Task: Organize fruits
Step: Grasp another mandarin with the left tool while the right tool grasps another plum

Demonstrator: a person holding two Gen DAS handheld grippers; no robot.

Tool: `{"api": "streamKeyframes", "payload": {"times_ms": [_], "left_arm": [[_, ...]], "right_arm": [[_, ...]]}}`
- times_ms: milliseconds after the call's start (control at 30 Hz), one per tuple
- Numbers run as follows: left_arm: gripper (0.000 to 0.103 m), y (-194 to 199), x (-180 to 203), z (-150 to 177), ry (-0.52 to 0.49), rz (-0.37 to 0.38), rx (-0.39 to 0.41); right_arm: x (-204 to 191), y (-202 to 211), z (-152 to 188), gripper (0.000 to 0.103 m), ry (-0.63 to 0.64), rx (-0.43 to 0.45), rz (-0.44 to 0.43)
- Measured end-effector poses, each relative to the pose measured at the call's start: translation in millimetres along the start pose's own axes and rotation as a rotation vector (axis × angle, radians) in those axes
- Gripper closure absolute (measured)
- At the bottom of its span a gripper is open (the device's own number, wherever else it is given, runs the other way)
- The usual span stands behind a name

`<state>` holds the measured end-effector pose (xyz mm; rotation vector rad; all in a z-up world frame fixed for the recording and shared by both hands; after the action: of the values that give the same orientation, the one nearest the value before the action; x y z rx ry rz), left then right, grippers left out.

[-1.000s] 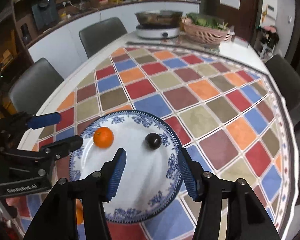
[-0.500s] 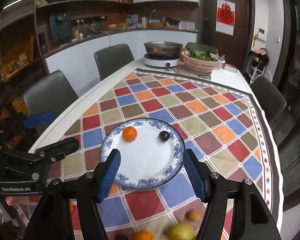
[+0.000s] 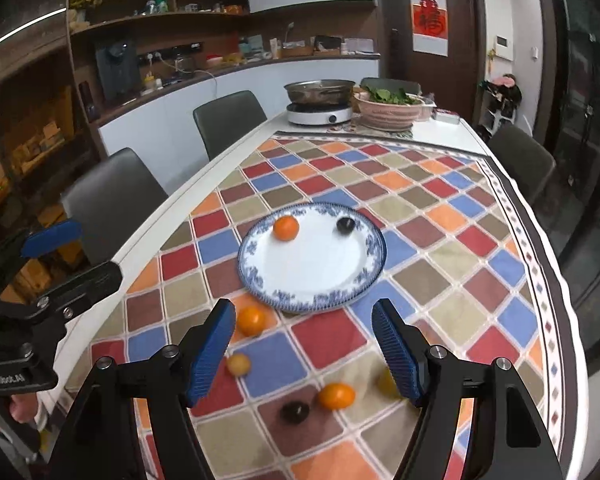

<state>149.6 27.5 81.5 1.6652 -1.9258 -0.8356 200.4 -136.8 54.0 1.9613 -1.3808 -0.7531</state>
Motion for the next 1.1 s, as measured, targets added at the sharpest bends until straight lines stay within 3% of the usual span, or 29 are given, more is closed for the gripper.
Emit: {"api": "streamKeyframes", "payload": {"times_ms": [567,833,1000,1100], "left_arm": [[0.010,-35,-16,60,0.016,0.015,-0.180],[0.010,-59,-17,71,0.026,0.041,-0.256],[0.011,-75,-17,77,0.024,0.050,-0.294],[0.013,-84,-17,82,0.014,0.053,-0.314]], "right_arm": [[-13,-41,49,0.032,-0.049,-0.210,0.036],[-8,-71,64,0.032,-0.090,-0.339,0.010],[-7,-82,70,0.033,-0.100,-0.370,0.006],[-7,-88,72,0.040,-0.100,-0.387,0.010]]}}
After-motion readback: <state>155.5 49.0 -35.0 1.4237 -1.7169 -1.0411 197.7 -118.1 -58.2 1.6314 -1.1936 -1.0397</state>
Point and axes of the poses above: each gripper's, at about its wrist camera, not at the fingertips, and y roughly against the way its jaws point, x to its right, z to its underside, the point moved 1 cm from there along -y, roughly the way its jaws point, and after that the axes turned 7 degrees about -x, right-handed, at the moved point
